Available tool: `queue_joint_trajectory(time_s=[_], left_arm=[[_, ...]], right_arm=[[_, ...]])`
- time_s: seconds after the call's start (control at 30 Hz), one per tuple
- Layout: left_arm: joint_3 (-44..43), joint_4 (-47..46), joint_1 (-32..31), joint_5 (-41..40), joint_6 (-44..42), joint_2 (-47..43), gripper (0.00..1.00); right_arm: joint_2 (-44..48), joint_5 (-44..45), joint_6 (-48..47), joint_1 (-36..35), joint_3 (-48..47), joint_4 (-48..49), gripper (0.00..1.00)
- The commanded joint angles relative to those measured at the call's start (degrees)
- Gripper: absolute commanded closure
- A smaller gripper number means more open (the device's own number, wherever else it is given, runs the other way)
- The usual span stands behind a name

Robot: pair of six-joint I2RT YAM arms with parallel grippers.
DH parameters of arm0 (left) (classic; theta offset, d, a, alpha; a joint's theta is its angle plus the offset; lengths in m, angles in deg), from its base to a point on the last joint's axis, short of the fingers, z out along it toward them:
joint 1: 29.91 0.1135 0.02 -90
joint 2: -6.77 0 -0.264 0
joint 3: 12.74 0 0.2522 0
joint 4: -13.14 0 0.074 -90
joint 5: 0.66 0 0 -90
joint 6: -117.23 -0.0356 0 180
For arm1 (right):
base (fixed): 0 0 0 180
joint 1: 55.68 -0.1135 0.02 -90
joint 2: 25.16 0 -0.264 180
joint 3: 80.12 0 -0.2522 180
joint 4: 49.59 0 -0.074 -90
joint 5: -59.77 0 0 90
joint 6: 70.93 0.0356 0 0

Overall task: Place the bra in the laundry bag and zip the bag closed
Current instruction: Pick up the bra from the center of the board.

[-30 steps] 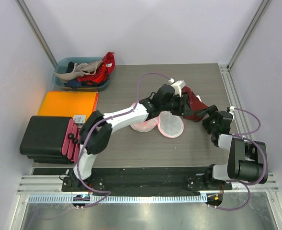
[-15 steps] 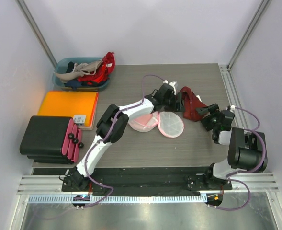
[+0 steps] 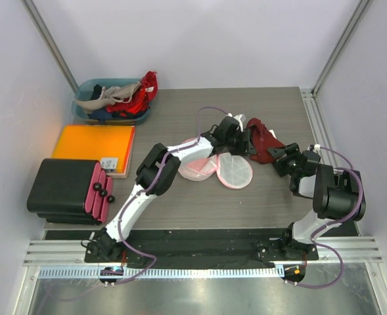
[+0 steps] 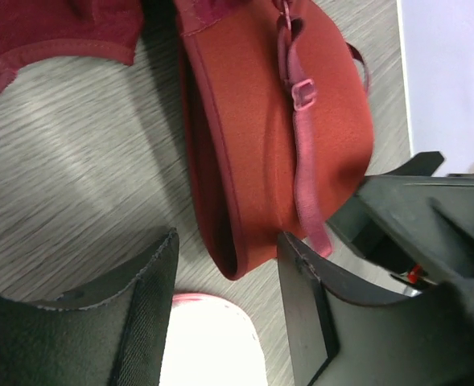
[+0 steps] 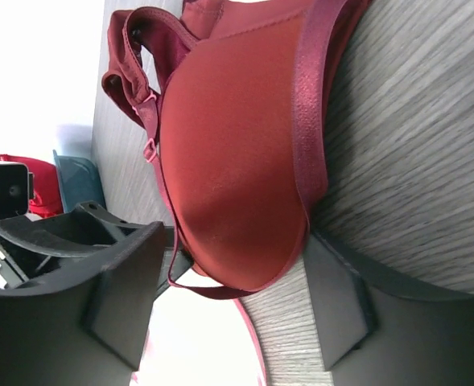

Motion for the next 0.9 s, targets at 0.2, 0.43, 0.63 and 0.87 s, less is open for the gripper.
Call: queue_joint_trajectory(time_s=[0.2,0.43,0.63,0.87], left_arm=[[-6.66,-7.60,-0.04,9.22,8.09,5.08,0.73],[-4.64,-12.00,0.58,9.75,13.96,2.18,1.00],[-3.67,-17.28,1.28,10.72,21.72,-0.02,1.00],[-4.99,-17.64,1.46,11.07,24.27,-0.99,1.00]], right_arm=[[0.20,-2.31,2.40,0.13,-1.27,3.29,0.29],[8.62,-0.46,0.82,0.13,0.58,-5.68,0.19],[16.02,0.25,0.10,0.13,2.42,-13.32,0.11],[22.35,1.21,3.96,0.13,5.58,-16.77,0.00]])
